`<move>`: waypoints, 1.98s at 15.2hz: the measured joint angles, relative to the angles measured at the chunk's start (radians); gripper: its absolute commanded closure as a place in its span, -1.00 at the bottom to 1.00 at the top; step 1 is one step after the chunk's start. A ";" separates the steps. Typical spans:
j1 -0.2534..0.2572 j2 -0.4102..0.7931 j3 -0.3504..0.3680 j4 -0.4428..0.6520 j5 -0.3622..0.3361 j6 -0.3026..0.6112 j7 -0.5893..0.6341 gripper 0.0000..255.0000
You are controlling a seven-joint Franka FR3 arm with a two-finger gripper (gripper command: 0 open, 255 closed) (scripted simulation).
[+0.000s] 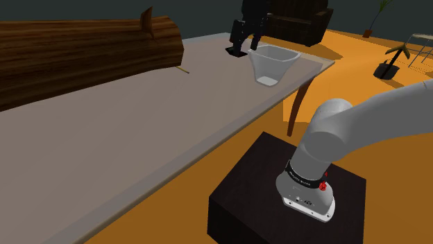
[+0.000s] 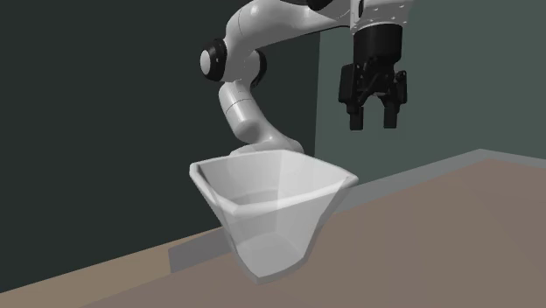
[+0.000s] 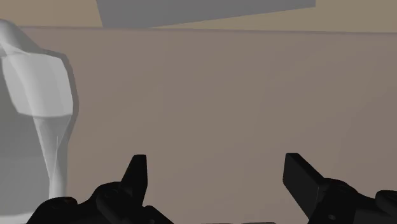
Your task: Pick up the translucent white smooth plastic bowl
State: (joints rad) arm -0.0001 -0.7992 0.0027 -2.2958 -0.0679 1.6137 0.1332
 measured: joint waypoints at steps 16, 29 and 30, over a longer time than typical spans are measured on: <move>-0.118 0.158 -0.084 0.011 -0.296 0.005 -0.131 -1.00; -0.120 0.148 -0.091 -0.065 -0.305 0.069 -0.113 1.00; -0.120 0.148 -0.091 -0.065 -0.305 0.069 -0.113 1.00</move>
State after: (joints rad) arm -0.1197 -0.6510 -0.0884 -2.3611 -0.3732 1.6831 0.0202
